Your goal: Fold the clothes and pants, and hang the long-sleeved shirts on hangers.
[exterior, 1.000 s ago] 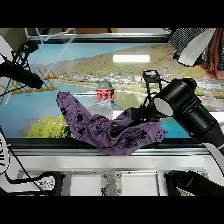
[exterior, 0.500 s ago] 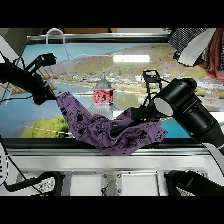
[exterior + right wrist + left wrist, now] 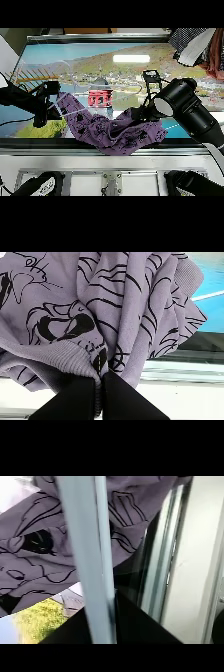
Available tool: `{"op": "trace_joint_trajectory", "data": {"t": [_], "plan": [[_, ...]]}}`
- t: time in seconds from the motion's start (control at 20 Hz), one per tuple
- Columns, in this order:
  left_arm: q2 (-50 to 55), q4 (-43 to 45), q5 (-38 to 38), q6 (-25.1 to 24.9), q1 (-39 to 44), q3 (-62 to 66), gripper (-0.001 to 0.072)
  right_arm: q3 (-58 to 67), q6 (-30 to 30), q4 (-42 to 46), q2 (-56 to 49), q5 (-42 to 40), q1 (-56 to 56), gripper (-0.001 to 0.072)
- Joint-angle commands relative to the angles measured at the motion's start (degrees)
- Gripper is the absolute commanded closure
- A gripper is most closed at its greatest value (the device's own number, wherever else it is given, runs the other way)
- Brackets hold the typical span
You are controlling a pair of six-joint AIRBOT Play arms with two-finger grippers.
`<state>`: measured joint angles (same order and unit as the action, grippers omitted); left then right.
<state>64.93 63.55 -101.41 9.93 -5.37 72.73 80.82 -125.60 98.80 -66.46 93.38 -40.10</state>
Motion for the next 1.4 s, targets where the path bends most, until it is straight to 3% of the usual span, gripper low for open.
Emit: {"op": "trace_joint_trajectory", "data": {"t": [0.0,0.85,1.35], "plan": [[-1.4,-0.3,-0.4,-2.1,0.0,-3.8,0.0690,0.1,0.0,0.0,0.0,0.0,0.0,0.0682],[-1.3,-3.6,-1.9,-4.2,1.6,-5.2,0.0690,3.0,1.8,-3.0,0.1,2.0,11.7,0.0683],[-1.1,-3.1,7.0,-4.2,7.3,-14.9,0.0690,3.0,1.8,-3.1,0.1,2.0,11.7,0.0683]]}}
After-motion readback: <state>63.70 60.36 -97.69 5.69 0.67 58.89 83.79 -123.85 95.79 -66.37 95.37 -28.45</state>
